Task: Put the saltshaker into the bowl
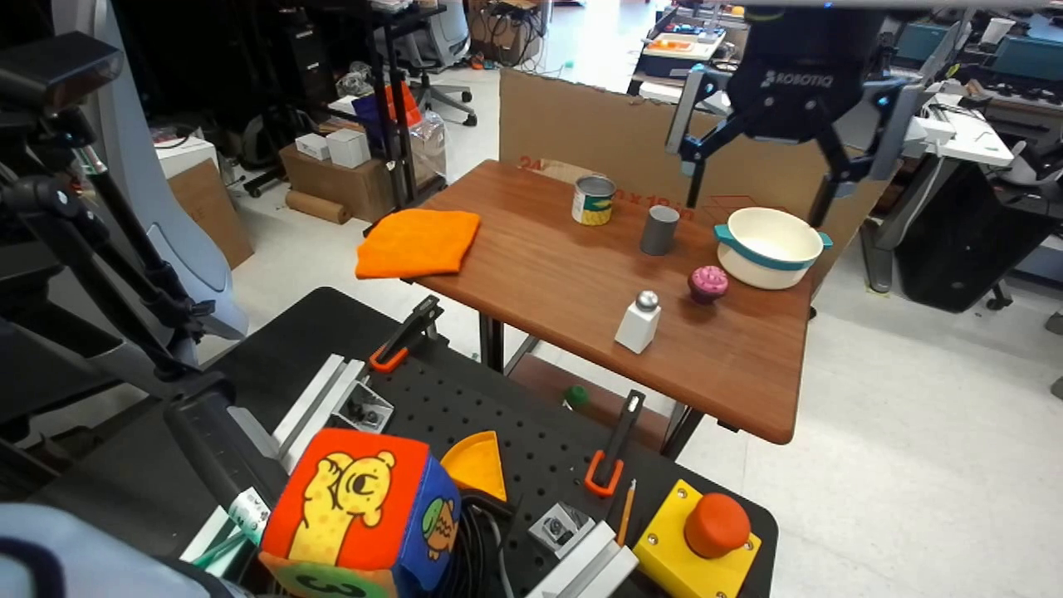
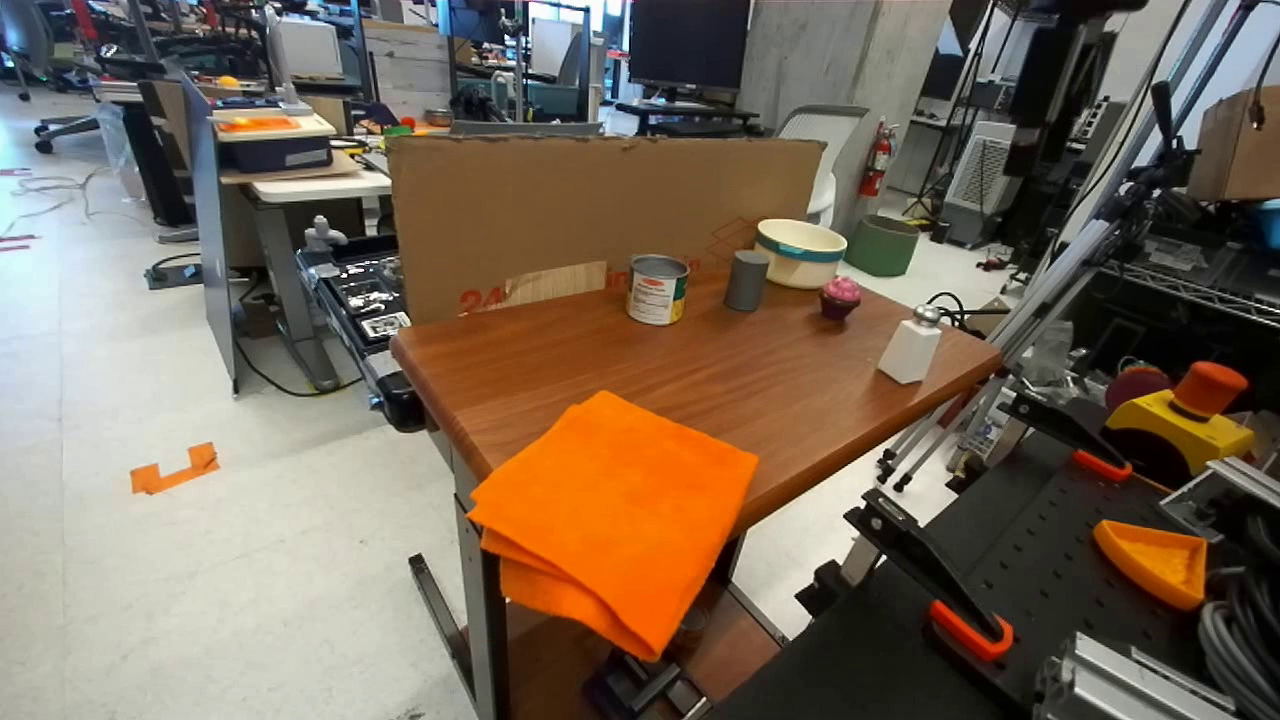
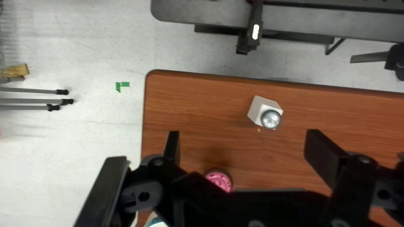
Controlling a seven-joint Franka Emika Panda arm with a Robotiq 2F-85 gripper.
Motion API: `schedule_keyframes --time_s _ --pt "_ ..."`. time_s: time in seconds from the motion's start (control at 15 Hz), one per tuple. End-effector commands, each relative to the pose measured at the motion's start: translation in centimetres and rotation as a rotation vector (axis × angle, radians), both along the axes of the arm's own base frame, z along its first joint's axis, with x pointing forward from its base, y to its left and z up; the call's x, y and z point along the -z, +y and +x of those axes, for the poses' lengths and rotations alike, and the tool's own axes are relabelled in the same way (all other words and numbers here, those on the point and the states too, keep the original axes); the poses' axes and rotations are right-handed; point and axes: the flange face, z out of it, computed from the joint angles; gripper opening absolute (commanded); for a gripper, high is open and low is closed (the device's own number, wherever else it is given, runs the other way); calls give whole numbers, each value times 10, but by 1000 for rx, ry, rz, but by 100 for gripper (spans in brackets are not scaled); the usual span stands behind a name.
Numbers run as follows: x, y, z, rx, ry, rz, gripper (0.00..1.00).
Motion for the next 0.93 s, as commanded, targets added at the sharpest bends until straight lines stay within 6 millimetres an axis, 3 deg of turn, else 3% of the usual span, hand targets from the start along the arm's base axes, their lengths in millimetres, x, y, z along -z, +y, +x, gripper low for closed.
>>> schedule_keyframes --time_s 0.0,0.47,0.87 --pt "42 14 13 17 -59 140 100" --pt "125 33 23 110 28 262 100" --pt "157 31 22 128 87 252 100"
